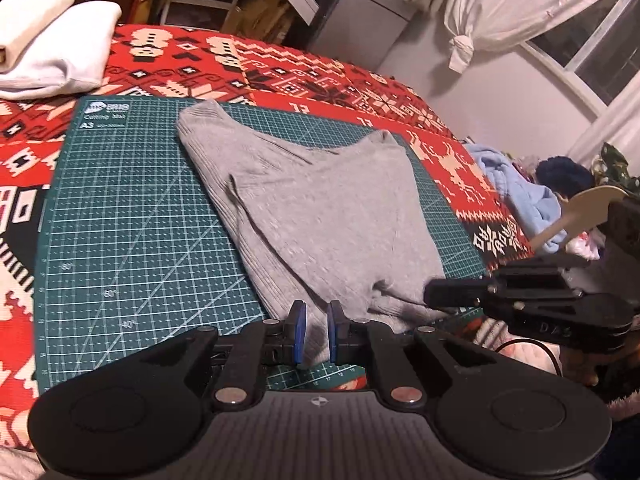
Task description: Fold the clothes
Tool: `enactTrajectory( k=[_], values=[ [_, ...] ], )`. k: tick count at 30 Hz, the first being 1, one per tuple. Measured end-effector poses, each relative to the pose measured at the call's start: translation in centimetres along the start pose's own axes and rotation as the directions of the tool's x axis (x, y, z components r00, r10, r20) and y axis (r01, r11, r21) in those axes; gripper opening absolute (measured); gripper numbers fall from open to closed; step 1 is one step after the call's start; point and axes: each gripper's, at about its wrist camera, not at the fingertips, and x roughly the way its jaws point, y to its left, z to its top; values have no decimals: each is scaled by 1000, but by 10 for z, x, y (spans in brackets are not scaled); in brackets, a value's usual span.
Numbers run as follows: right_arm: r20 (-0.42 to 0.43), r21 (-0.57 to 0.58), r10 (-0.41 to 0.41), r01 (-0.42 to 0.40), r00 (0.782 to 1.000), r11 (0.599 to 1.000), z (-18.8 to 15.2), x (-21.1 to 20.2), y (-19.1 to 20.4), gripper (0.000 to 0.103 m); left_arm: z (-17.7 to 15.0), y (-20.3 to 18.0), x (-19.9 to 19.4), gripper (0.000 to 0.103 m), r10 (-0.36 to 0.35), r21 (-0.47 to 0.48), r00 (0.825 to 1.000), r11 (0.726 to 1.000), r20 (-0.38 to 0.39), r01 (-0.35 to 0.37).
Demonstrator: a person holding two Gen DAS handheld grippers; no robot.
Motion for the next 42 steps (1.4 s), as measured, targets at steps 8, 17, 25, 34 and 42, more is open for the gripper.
enactTrajectory(
  k=[8, 17, 25, 34, 42],
  values=[
    [-111, -88, 77, -87, 991, 992, 12, 65, 33, 0, -3, 8, -8, 9, 9, -47, 1000, 999, 4, -9],
    [-119, -61, 71, -79, 990, 995, 0, 46, 23, 1, -9, 8, 12, 8, -23, -53, 998, 998, -65, 20],
    [-133, 56, 7, 1, 991, 998, -20, 29, -9, 0, -13, 2, 8, 8, -2, -22, 997, 1000, -77, 0],
    [-97, -27, 2, -5, 995, 1000, -6, 34, 9, 2, -3, -28, 18, 8, -77, 59, 994, 995, -76, 81],
    [-102, -28, -44, 41, 994, 999, -16, 16, 6, 2, -10, -34, 32, 7, -43, 80, 991, 995, -123, 53]
  ],
)
